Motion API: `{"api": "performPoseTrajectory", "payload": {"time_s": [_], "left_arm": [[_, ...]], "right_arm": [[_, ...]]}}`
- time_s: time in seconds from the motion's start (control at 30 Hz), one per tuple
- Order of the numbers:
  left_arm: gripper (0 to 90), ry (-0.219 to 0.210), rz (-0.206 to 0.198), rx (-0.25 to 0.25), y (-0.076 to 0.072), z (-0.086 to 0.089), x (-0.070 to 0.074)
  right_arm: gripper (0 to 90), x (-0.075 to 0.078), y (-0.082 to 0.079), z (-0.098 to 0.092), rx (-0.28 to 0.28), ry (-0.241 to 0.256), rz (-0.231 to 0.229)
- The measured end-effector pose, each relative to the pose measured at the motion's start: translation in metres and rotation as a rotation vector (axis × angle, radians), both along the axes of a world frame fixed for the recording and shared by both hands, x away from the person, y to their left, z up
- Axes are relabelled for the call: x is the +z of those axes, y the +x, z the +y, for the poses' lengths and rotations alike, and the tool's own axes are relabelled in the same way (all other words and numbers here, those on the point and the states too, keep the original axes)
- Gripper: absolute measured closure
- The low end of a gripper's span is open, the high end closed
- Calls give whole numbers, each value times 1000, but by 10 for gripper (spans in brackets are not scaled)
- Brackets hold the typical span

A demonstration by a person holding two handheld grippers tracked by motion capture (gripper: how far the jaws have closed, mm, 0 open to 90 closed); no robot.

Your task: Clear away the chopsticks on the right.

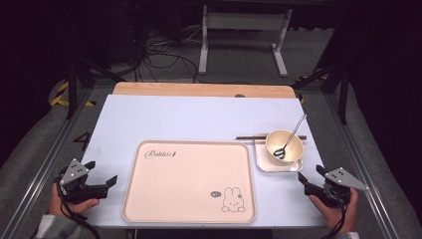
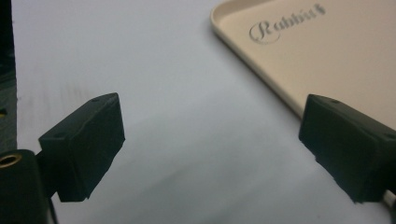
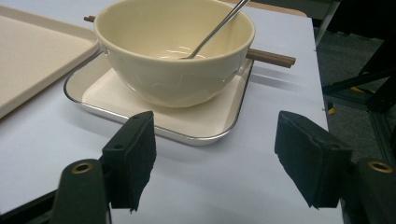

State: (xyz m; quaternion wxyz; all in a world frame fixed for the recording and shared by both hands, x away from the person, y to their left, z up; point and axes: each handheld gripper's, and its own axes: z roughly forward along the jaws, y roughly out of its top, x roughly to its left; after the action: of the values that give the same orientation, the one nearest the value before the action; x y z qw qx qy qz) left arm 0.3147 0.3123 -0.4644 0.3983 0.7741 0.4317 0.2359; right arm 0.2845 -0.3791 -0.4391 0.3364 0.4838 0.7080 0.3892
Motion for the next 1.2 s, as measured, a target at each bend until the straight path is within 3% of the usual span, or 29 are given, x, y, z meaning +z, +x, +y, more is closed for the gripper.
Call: {"api": "performPoseTrajectory", "payload": {"time_s": [0.07, 0.2, 0.47, 0.6, 0.83, 0.87, 1.03, 1.2], "left_arm": [[100, 15, 7, -11, 1, -2, -1], [145, 16, -18, -51, -4, -5, 0], [156, 10, -25, -76, -13, -9, -3], [171, 30, -30, -84, -16, -10, -3], [184, 36, -35, -65, -17, -8, -4], [184, 36, -35, -65, -17, -8, -4], [194, 44, -35, -58, -15, -8, -4], [203, 49, -33, -56, -15, -10, -4]], "right_arm": [[303, -1, 0, -2, -3, 4, 1], [311, -1, 0, -7, -18, 34, 0], [340, 1, 7, -9, -34, 59, -14], [398, 4, 10, -9, -41, 68, -29], [663, 8, 19, -13, -40, 71, -34], [663, 8, 19, -13, -40, 71, -34], [859, 15, 35, -21, -43, 84, -19], [900, 22, 53, -29, -53, 95, -1]]}}
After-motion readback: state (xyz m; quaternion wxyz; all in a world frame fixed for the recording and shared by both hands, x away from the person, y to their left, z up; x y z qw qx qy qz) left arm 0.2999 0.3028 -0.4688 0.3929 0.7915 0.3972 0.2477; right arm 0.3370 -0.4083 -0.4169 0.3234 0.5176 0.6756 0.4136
